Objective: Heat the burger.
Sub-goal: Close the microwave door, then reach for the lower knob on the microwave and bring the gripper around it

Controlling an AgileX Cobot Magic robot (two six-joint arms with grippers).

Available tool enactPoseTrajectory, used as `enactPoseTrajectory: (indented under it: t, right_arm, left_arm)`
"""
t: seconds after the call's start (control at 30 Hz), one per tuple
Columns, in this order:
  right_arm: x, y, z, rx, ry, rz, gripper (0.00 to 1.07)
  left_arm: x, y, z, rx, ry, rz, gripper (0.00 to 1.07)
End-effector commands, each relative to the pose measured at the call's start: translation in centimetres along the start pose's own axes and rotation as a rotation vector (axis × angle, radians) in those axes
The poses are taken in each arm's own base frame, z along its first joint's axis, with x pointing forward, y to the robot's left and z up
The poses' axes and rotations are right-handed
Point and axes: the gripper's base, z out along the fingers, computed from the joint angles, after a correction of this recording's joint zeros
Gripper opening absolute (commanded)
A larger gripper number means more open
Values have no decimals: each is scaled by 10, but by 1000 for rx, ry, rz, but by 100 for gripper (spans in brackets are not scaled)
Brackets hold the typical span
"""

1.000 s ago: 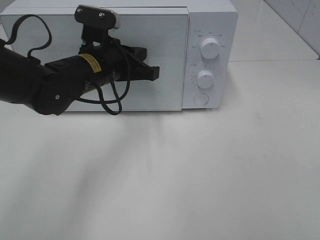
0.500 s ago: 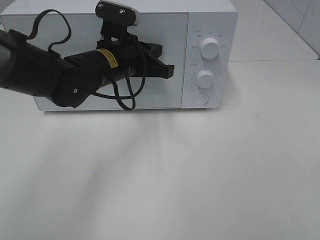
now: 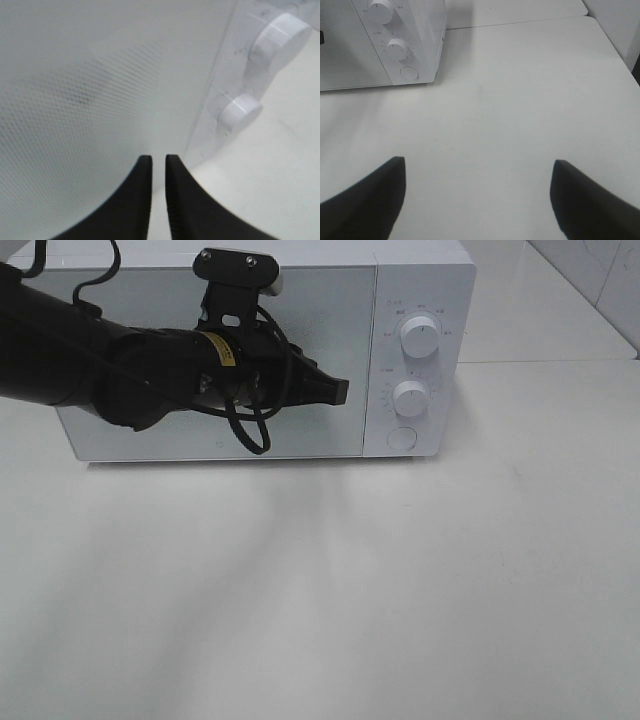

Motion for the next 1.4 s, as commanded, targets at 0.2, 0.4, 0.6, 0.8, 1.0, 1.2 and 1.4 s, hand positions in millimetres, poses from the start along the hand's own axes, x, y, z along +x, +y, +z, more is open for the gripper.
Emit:
enactPoseTrajectory:
  t: [0.2,0.4,0.6,0.8,1.0,1.2,1.4]
  right_arm:
    - [3,-1,-2,0,-21,-5,76]
    - [3,-1,-2,0,-21,-5,76]
    - [3,-1,-2,0,-21,-5,76]
    - [3,-1,-2,0,-21,-5,76]
    - [3,-1,-2,0,-21,-5,76]
    - [3,-1,-2,0,-21,-5,76]
    - [3,-1,-2,0,-21,-5,76]
  left_arm:
    - [11,-13,-28,10,332,-33,93]
    - [19,-14,-40,9,489,-62,102]
    - [18,-17,-61,20,628,-99,101]
    - [10,-17,-84,21,698,-65,101]
    - [1,0,-104,-15,742,-115,100]
    - [-3,39,-125,-86,802,-201,100]
    - [-9,85,-156,-163,827,-289,100]
